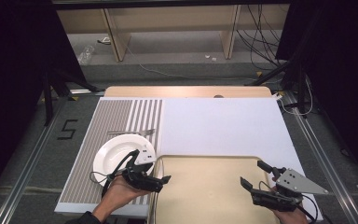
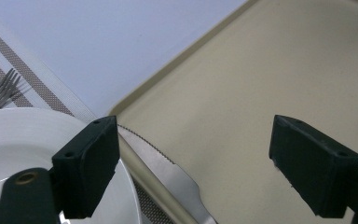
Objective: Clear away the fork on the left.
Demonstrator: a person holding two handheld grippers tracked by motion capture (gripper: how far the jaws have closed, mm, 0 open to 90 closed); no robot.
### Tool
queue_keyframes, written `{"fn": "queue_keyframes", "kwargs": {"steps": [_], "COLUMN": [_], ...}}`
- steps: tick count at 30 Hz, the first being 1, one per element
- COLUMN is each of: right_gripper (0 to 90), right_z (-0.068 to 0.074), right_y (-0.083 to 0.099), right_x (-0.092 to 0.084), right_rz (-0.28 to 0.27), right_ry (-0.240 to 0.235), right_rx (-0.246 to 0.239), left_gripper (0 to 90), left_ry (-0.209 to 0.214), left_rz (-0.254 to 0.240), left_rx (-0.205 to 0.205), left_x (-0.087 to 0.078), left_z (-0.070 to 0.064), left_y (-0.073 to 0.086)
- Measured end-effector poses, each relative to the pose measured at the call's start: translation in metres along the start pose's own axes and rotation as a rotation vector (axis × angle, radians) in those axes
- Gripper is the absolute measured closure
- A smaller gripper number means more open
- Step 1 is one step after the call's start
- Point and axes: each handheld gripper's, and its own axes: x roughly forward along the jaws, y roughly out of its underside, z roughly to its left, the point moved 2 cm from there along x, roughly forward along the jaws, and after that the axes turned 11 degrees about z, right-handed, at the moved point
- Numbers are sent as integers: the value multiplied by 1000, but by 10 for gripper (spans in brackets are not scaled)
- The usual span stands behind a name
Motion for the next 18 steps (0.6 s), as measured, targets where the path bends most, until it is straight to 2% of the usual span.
{"fn": "queue_keyframes", "kwargs": {"steps": [13, 18], "right_gripper": [211, 211], "right_z": [1, 1], "right_y": [0, 0], "right_x": [1, 0], "right_rz": [9, 12], "right_ry": [0, 0], "right_rx": [-5, -3], "left_gripper": [162, 163], "left_ry": [-44, -57], "left_rz": [-33, -47], "left_rx": [-59, -61], "left_x": [-19, -26], "left_z": [29, 37], "left_y": [4, 3]}}
